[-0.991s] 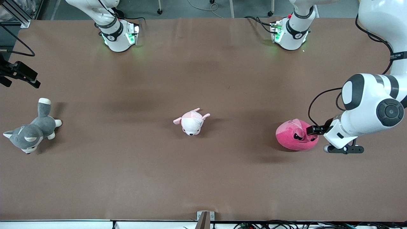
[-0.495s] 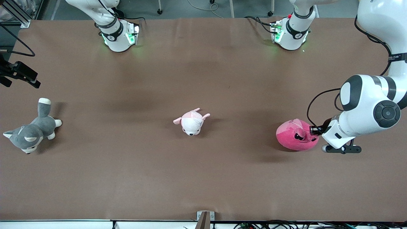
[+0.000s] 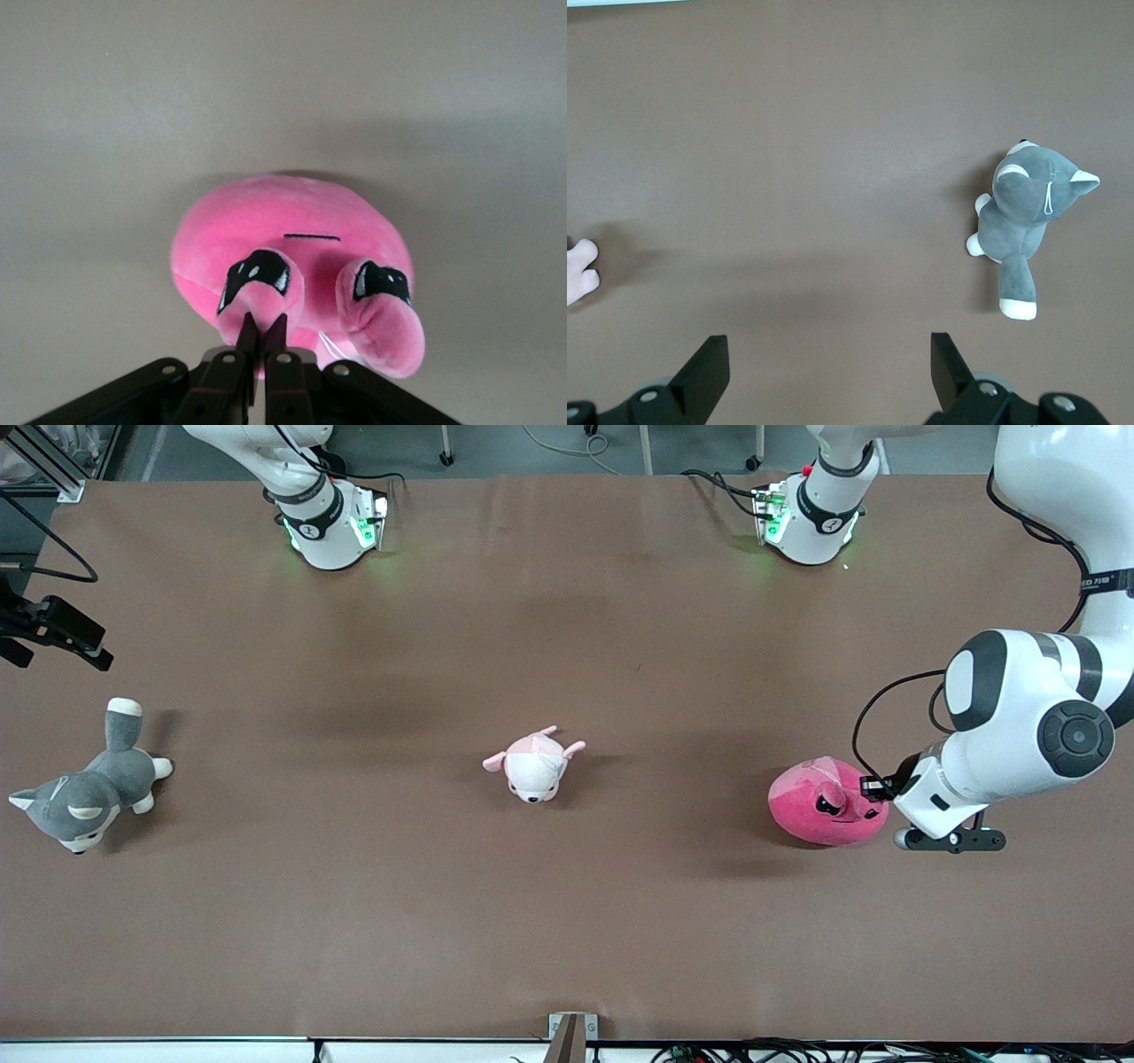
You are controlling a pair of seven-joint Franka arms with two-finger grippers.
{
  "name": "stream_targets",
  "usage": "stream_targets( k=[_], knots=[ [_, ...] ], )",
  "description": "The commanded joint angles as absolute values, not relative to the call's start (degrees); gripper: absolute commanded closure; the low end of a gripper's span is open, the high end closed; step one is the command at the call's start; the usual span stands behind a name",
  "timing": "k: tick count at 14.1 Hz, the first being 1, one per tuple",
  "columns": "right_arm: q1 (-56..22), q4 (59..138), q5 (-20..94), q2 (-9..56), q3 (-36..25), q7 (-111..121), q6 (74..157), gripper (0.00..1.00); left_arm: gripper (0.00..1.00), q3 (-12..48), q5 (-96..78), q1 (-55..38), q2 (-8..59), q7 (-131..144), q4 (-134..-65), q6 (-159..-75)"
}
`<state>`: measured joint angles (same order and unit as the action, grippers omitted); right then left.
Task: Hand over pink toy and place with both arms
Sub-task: 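Lift the pink toy with the left gripper while the right gripper approaches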
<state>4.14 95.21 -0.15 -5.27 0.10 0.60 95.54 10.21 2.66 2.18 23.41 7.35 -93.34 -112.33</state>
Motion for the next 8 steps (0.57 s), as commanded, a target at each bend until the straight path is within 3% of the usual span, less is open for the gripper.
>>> stream_targets(
  k=[1,8],
  knots=[
    [3.78,95.36,-0.7,-5.36,0.09,0.26,95.54,0.0,1.0,12.47,2.46,1.06,19.61,12.11,-93.69,-111.8],
    [2.9,95.36,-0.7,-5.45,0.17,0.35,95.36,0.0,0.99,23.63,3.08,-1.92,18.46,25.99,-82.54,-106.0]
  ],
)
